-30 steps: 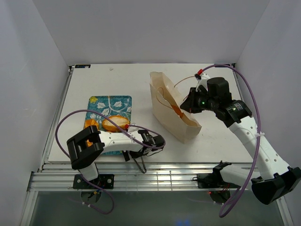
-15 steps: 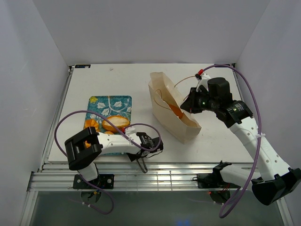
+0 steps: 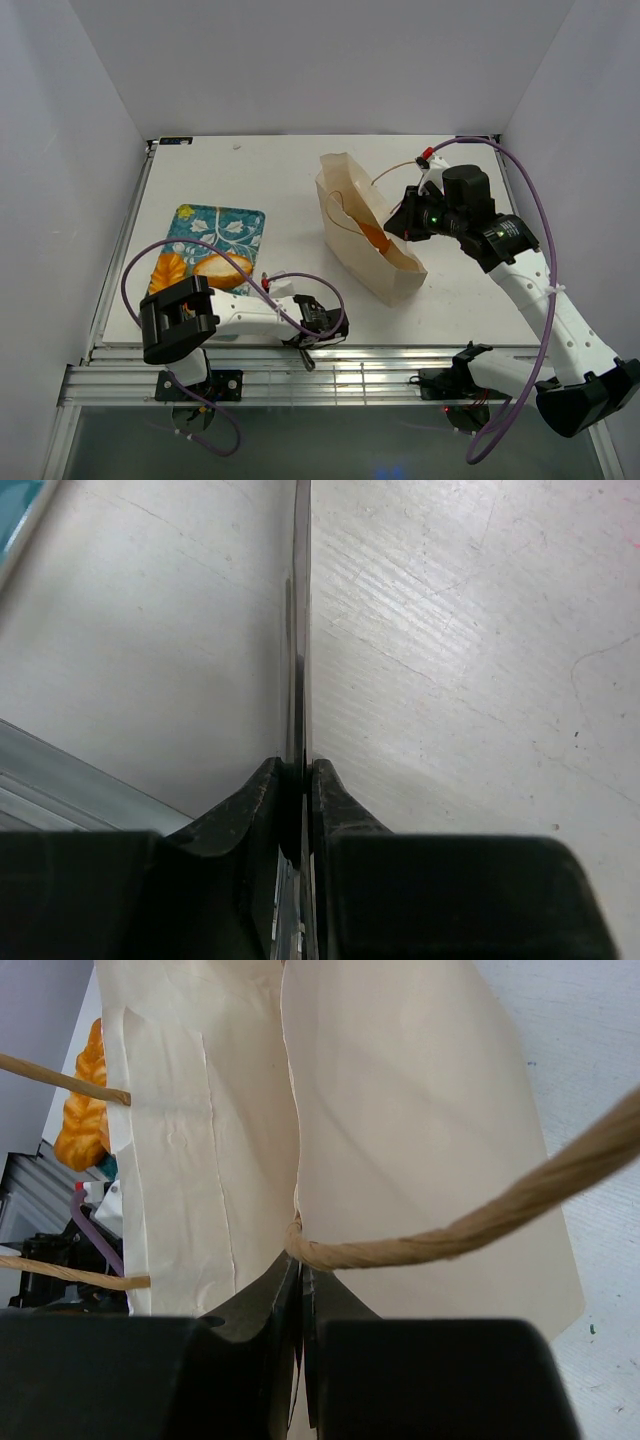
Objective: Place the fake bread into the paper bag
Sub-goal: Pick up the clamp at the center of the board.
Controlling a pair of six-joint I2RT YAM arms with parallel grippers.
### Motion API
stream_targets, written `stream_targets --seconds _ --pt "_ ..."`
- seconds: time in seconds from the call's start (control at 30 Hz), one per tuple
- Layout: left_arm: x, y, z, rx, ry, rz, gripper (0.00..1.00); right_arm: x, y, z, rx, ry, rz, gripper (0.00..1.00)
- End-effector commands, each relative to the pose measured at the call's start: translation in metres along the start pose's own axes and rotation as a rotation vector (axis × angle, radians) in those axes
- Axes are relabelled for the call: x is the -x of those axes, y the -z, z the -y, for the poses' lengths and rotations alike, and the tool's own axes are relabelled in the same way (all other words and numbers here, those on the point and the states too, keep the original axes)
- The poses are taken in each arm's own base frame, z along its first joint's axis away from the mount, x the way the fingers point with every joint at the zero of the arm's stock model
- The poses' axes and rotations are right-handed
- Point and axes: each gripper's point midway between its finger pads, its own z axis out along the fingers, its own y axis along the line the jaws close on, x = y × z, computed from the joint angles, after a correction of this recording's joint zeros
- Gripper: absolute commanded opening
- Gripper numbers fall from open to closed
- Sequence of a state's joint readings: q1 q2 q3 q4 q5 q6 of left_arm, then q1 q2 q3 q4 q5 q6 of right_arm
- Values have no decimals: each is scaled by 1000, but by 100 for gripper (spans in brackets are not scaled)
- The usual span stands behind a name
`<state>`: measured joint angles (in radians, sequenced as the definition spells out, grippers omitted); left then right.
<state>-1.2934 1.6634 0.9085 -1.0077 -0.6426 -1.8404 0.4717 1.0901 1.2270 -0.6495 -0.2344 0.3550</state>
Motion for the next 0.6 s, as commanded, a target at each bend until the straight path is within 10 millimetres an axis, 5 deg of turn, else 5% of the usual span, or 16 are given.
stream_targets --seconds 0.0,0.33,0.57 --pt "-21 0 -14 24 -36 -68 0 0 5 -2 9 21 15 8" --pt "11 54 48 -203 -190 53 0 1 8 -3 8 22 25 8" --pt "46 87 40 -307 -79 58 0 5 14 -4 3 37 34 8"
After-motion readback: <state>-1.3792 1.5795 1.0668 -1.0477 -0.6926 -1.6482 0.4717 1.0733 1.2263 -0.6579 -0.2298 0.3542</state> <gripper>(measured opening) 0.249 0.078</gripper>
